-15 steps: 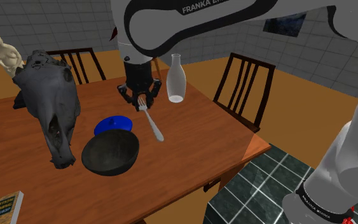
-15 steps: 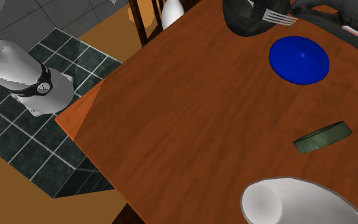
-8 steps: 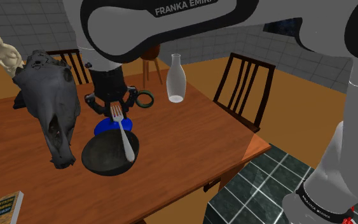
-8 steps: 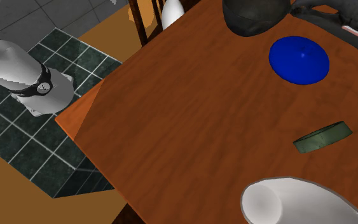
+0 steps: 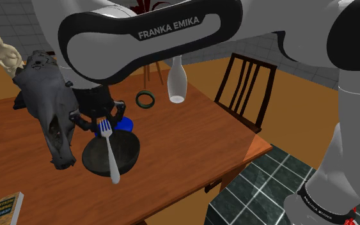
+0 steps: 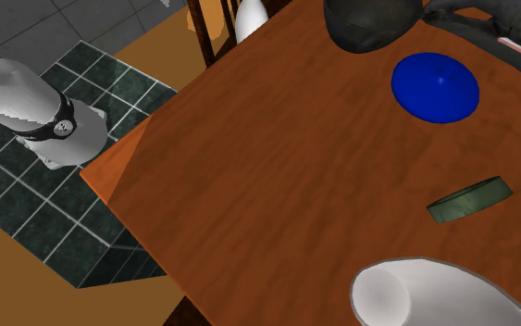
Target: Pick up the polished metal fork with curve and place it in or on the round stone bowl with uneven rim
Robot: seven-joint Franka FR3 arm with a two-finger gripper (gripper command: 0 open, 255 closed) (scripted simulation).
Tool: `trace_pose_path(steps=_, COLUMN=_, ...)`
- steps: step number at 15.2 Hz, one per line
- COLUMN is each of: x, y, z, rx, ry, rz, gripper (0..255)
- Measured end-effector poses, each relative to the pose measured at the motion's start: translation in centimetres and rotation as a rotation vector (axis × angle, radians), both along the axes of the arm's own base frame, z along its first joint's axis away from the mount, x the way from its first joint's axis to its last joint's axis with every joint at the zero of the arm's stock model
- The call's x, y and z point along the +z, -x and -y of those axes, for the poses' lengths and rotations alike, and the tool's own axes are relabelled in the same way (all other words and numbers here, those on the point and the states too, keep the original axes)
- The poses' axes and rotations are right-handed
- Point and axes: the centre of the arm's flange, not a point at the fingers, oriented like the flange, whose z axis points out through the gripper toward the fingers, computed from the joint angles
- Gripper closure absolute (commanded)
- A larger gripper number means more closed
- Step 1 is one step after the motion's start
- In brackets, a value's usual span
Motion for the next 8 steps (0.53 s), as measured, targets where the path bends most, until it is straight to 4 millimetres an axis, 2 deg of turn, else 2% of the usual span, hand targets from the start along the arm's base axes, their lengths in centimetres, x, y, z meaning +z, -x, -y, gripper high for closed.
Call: trace_pose_path(steps=8, x=-4.2, y=0.0, z=-0.1, rx=-0.001, ry=0.000, rz=0.000, gripper=255)
